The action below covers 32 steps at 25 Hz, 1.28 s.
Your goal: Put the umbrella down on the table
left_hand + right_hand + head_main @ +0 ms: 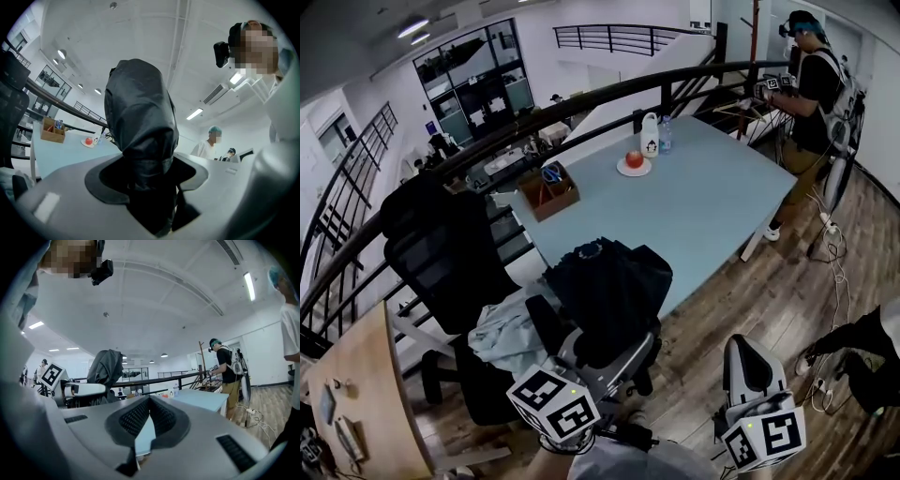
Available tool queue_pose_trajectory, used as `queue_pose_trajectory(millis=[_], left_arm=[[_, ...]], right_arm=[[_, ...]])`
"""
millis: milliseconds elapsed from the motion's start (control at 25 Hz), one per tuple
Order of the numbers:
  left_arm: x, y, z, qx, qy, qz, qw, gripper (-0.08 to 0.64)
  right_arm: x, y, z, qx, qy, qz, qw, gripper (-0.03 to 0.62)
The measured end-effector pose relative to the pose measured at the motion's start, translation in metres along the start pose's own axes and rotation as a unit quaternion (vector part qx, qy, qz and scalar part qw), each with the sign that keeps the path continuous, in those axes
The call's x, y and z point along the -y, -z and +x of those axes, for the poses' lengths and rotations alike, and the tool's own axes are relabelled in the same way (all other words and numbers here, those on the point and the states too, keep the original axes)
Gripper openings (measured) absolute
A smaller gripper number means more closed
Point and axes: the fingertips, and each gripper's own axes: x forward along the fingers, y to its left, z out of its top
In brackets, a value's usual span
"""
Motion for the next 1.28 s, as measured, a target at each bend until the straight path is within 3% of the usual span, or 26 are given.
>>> queue_pose_trajectory(millis=[920, 1280], left_arm=[[-0.07, -0.006, -0.02, 0.019, -0.089, -0.011, 0.9958, 0.275], [-0.084, -0.002, 0.008, 0.031, -0.144, -0.02, 0.9889, 0.275]], right_arm=[[-0.042, 0.006, 0.086, -0.019, -0.103, -0.013, 0.994, 0.0], [-0.017, 0.006, 0.125, -0.023, -0.165, -0.014, 0.986, 0.0]])
